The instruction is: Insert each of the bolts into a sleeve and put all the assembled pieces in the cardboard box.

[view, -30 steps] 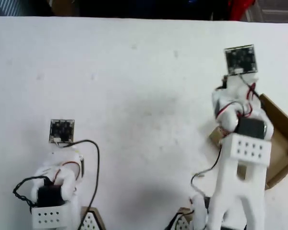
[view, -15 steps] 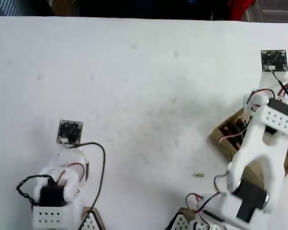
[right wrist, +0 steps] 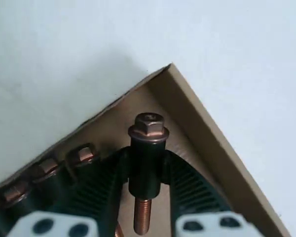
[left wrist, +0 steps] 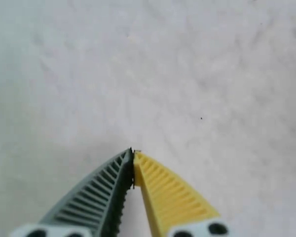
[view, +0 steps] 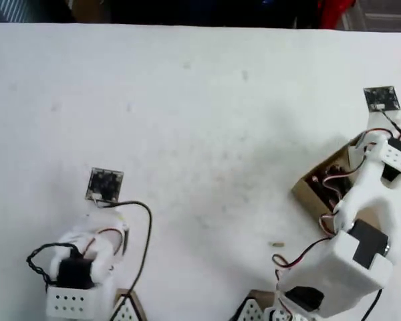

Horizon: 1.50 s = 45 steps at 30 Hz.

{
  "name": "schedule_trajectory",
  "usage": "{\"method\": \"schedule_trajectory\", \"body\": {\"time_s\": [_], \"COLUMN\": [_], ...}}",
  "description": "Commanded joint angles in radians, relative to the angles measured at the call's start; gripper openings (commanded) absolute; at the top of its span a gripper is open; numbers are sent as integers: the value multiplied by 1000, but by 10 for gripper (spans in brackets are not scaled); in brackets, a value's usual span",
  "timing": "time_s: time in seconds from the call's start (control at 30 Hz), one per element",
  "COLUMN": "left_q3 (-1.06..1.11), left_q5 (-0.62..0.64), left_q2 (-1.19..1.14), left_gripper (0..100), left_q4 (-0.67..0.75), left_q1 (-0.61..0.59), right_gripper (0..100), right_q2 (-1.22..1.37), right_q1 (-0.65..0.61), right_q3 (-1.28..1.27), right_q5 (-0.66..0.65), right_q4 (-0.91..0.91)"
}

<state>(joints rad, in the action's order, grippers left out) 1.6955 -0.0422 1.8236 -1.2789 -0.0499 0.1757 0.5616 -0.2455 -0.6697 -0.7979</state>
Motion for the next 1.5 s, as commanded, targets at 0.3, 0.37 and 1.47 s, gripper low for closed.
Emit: {"method": "schedule_trajectory", "body": {"time_s": [0.3,0.37,1.47], "left_q3": [-5,-5,-3], "left_q5": [-2,-2,-2], "left_q2": [8,8,8], "left_gripper": [23,23,23], "left_q4": [-8,-8,-8], "left_q1": [15,15,-4], "right_gripper": [19,33,17], "right_q2": [-12,-12,-558], "right_q1": [7,7,-285], "right_q3": [58,58,60], "right_q5": [-184,-207,121], "right_q4": [-191,-219,-367]}}
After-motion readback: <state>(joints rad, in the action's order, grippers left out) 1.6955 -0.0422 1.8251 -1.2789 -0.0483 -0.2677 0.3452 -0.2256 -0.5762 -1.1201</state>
